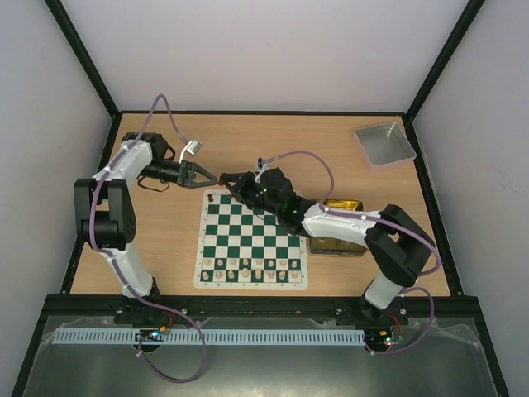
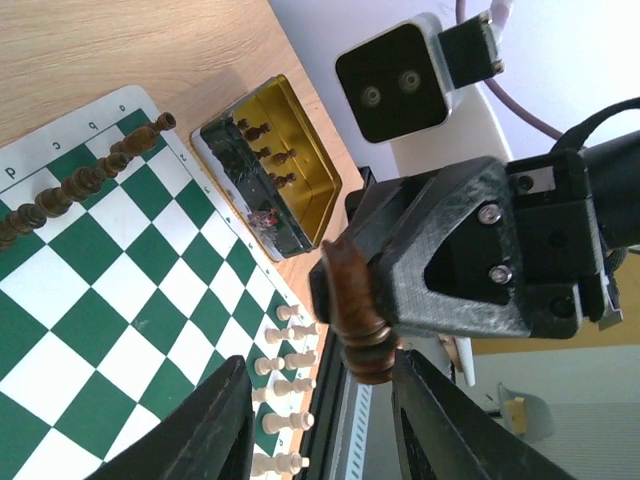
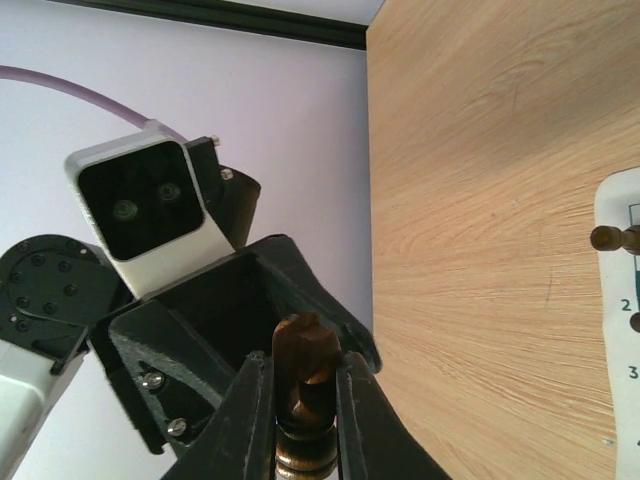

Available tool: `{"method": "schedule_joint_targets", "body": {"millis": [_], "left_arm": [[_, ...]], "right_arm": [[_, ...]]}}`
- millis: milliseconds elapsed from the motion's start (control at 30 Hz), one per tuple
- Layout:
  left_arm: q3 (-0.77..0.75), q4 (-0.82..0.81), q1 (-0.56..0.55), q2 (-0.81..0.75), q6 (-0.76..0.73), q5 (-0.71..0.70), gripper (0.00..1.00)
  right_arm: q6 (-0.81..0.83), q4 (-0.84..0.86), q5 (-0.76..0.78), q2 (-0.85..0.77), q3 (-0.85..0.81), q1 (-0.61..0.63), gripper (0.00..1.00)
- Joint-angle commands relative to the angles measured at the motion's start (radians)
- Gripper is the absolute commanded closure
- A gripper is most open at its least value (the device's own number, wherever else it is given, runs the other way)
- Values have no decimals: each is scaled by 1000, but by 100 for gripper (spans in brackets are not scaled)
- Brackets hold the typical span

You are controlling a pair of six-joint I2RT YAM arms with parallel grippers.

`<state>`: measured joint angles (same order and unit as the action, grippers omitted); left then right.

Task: Set up the chess pieces on the board
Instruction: Pick up the chess piece from the chessboard.

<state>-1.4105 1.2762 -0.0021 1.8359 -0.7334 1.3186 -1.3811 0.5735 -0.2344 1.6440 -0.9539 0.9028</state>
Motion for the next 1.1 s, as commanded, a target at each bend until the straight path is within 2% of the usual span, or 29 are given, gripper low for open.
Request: {"method": "schedule_joint_targets", "body": {"millis": [0,133,533,867,1000,1067], "left_arm": [[-8,18,-3,-27,-17,35,63],[-7,18,-5,-32,-15,36,65],[-4,17,-36,-29,-14,25,63],[-8,17,-42,-25,-16,22,77],[-11,16,-45,-18,-13,24,79],[-13,17,-47,-17,-10,22,76]], "right_arm": [[-13,37,6,28,-31,8,98],[-18,45,6,44,-33,7,98],[-20,55,4,80,-64,9,98],[-27,65,1,91,-64,10,98],[-24,62,4,92,-62,10,98],[-23,59,4,94,-66,10,98]]}}
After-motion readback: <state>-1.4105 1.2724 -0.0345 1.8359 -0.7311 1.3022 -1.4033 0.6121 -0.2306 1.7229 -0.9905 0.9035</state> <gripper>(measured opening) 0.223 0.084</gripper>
